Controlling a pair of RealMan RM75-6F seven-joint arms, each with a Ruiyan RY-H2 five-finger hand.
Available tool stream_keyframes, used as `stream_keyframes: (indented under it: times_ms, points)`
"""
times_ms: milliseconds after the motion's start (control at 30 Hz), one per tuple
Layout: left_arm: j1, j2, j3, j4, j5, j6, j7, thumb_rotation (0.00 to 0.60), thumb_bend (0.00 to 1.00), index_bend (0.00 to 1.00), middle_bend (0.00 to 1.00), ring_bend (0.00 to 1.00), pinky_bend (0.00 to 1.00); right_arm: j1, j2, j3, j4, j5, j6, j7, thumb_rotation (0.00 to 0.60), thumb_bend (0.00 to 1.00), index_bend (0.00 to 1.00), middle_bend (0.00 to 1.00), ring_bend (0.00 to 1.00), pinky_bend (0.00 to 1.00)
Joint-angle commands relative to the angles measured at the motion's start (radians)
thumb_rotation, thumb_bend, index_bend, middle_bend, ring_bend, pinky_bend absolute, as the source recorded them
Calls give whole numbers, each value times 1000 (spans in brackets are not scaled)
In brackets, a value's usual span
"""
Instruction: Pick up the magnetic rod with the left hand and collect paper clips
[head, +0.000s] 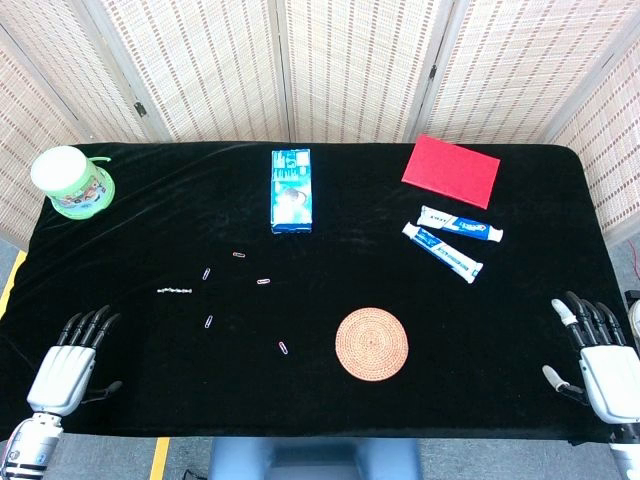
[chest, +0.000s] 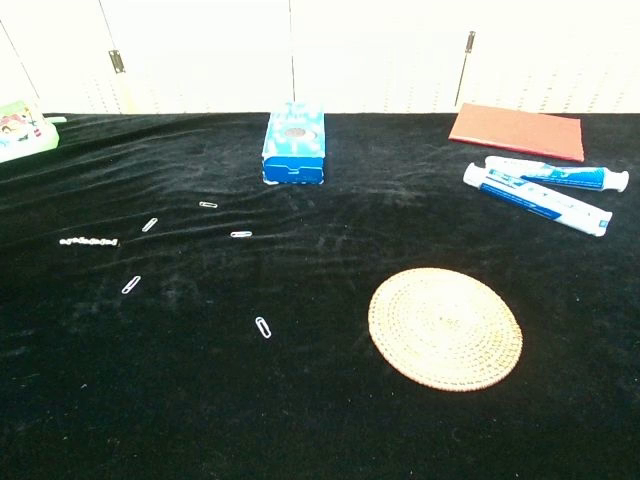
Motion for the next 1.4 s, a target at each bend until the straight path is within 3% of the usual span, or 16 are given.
stream_keyframes:
  times_ms: [33, 233, 300, 333, 400, 467, 533, 600, 667, 800, 1000, 1167, 1400]
  points:
    - [0, -2, 2, 2, 10, 5, -1, 600, 89, 63, 0, 0, 0, -1, 1, -3, 0, -5, 1, -2, 600, 238, 0, 0, 0, 0]
    - [-4, -11, 0, 3, 21, 7, 9, 600, 90, 68, 1, 0, 0, -13, 3, -11, 6, -20, 23, 11, 600, 239, 0, 0, 0, 0]
    - [-13, -20, -1, 11, 31, 0, 11, 600, 90, 79, 32, 6, 0, -20, 4, -15, 9, -28, 34, 18, 600, 239, 0, 0, 0, 0]
    - [-22, -23, -2, 17, 38, -8, 7, 600, 90, 103, 97, 50, 12, -22, 4, -15, 9, -32, 40, 20, 600, 238, 0, 0, 0, 0]
    - [-42, -44, -19, 43, 47, -16, -8, 600, 91, 174, 311, 265, 213, -26, 4, -14, 8, -37, 52, 23, 600, 238, 0, 0, 0, 0]
    - [-58, -86, -51, 90, 39, -6, -26, 600, 96, 290, 650, 650, 647, -26, 4, -12, 8, -39, 55, 23, 600, 238, 0, 0, 0, 0]
    - [-63, -125, -77, 128, 35, 23, 4, 600, 118, 375, 865, 882, 885, -23, 4, -10, 8, -38, 52, 25, 600, 238, 0, 0, 0, 0]
    - [-71, -155, -92, 141, 33, 33, 2, 600, 137, 456, 982, 990, 990, -20, 4, -8, 10, -33, 46, 27, 600, 238, 0, 0, 0, 0]
    - [-89, -153, -97, 113, 1, -17, -47, 600, 138, 502, 1000, 1000, 1000, -16, 5, -5, 10, -26, 35, 30, 600, 238, 0, 0, 0, 0]
    - [-162, -94, -126, 40, -142, -218, -79, 600, 158, 506, 1000, 1000, 1000, -7, 6, -2, 7, -20, 20, 26, 600, 239, 0, 0, 0, 0]
    - [-243, -131, -206, 76, -361, -364, -48, 600, 226, 476, 1000, 1000, 1000, 3, 6, 4, -3, -2, -4, 26, 600, 239, 0, 0, 0, 0]
    - [-301, -220, -249, 164, -442, -338, 62, 600, 252, 490, 1000, 1000, 1000, 13, 12, 16, -2, 27, -26, 40, 600, 238, 0, 0, 0, 0]
    - [-361, -313, -257, 312, -488, -373, 96, 600, 297, 483, 1000, 1000, 1000, 20, 16, 30, 6, 62, -45, 63, 600, 238, 0, 0, 0, 0]
